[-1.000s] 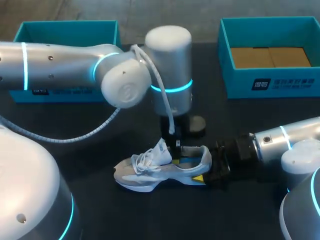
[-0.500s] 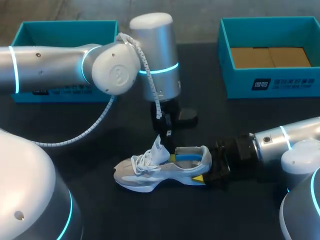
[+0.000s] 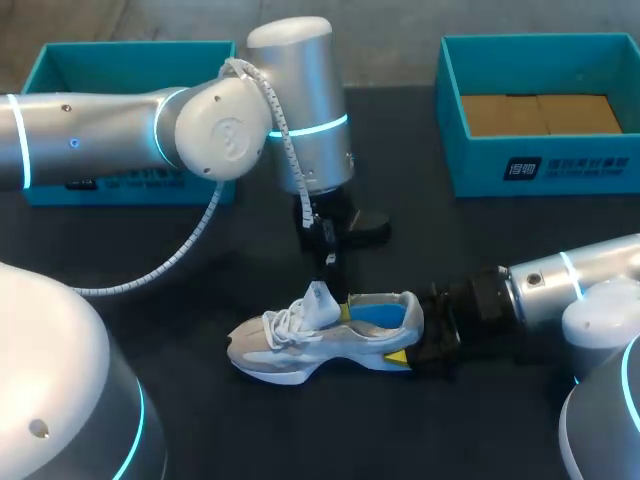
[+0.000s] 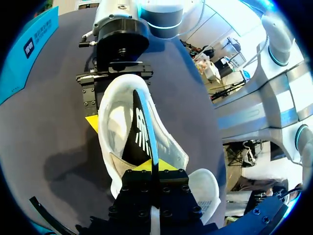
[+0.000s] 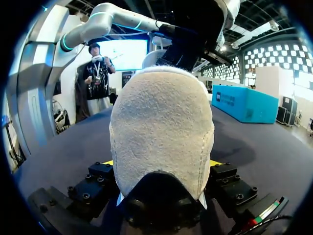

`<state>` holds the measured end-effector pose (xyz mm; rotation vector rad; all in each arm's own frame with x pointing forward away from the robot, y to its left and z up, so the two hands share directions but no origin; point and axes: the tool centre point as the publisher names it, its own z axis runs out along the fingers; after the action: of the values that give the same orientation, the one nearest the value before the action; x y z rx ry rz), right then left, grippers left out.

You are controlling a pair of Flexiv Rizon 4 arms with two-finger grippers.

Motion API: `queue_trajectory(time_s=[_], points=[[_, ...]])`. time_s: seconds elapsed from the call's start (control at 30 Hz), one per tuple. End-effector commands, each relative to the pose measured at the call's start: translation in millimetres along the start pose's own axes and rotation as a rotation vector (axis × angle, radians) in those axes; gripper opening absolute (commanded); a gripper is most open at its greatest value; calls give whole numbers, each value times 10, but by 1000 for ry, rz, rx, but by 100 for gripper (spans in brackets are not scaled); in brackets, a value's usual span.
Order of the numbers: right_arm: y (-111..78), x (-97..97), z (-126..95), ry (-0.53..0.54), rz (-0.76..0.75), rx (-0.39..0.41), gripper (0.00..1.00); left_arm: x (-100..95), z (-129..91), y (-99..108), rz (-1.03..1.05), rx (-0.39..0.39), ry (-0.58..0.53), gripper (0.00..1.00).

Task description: Take the shoe out of the shoebox, open the shoe tongue, remove and reinsert the insole, then place the shoe into the shoebox

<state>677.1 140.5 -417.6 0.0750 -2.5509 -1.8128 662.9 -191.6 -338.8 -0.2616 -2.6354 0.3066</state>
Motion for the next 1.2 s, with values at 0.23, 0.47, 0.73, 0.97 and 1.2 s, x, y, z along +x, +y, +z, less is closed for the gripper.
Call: queue_trajectory(time_s=[0.23, 0.47, 0.73, 0.97, 1.2], points=[[6, 11, 11, -1, 0, 5, 0, 25, -54, 0, 17, 23, 0, 0], [6, 11, 11, -1, 0, 5, 0, 0, -26, -43, -12, 20, -42, 50], [6, 11, 11, -1, 0, 5, 0, 122, -76, -143, -5, 13, -173, 69], [6, 11, 11, -1, 0, 5, 0, 237, -159, -269, 8, 19, -311, 65], [6, 11, 11, -1, 0, 5, 0, 335, -163, -370, 17, 1, -472, 64]])
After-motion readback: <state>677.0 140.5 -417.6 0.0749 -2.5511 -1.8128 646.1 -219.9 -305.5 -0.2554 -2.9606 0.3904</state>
